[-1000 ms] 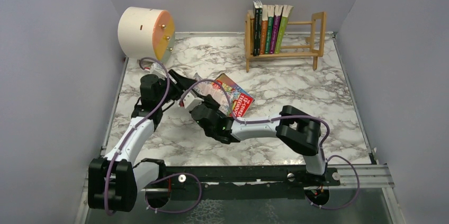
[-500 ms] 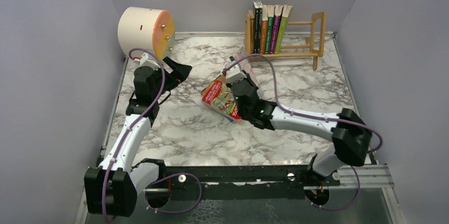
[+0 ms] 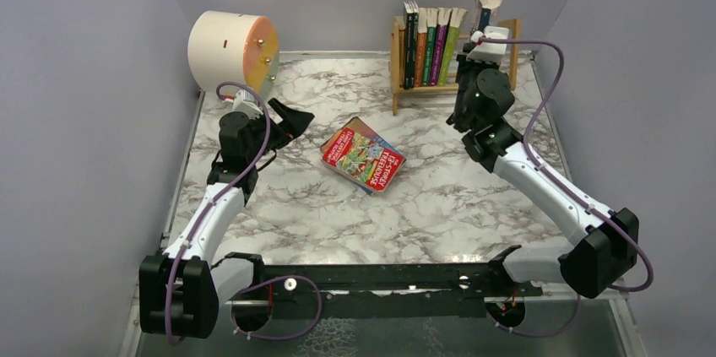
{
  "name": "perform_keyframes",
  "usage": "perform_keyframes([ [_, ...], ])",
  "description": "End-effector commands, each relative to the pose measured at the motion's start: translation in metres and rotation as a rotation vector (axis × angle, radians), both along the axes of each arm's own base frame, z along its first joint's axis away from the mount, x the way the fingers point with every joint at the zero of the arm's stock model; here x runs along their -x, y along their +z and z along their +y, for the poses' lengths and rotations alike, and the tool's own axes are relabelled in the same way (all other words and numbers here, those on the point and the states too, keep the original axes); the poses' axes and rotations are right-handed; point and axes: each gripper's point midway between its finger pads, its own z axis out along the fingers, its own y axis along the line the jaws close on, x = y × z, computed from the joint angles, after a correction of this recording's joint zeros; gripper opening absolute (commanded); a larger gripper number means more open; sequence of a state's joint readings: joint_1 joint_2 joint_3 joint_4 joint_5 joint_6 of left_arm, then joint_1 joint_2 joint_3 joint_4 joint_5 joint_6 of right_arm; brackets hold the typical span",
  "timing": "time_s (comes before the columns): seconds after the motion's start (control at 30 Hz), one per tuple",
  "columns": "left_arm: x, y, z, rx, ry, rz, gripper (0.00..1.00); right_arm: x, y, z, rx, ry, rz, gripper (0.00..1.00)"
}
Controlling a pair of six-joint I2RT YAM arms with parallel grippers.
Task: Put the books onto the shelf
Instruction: Place the book on the shelf.
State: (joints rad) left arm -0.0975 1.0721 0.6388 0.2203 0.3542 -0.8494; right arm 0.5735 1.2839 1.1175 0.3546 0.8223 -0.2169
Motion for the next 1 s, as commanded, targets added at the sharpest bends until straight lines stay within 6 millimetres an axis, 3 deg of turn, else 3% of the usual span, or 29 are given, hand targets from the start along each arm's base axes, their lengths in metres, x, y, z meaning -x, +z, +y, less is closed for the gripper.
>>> perform_keyframes([
  [0.0,0.0,0.014,-0.008,0.013,-0.057,-0.07,0.77,-0.033,0.03,-0.002,-0.081,0.106,-0.111,0.01],
  [0.3,-0.001,0.005,-0.005,0.01,-0.035,-0.054,0.77,-0.115,-0.001,-0.054,-0.095,0.105,-0.059,0.01],
  [0.5,-0.008,-0.003,-0.006,0.023,-0.028,-0.032,0.77,-0.16,-0.037,-0.076,-0.096,0.106,-0.012,0.01],
  [0.67,-0.012,-0.005,-0.006,0.021,-0.019,-0.029,0.77,-0.189,-0.07,-0.076,-0.075,0.139,-0.008,0.01],
  [0.97,-0.015,-0.012,-0.005,0.014,-0.013,-0.012,0.77,-0.232,-0.125,-0.05,-0.051,0.262,0.005,0.01],
])
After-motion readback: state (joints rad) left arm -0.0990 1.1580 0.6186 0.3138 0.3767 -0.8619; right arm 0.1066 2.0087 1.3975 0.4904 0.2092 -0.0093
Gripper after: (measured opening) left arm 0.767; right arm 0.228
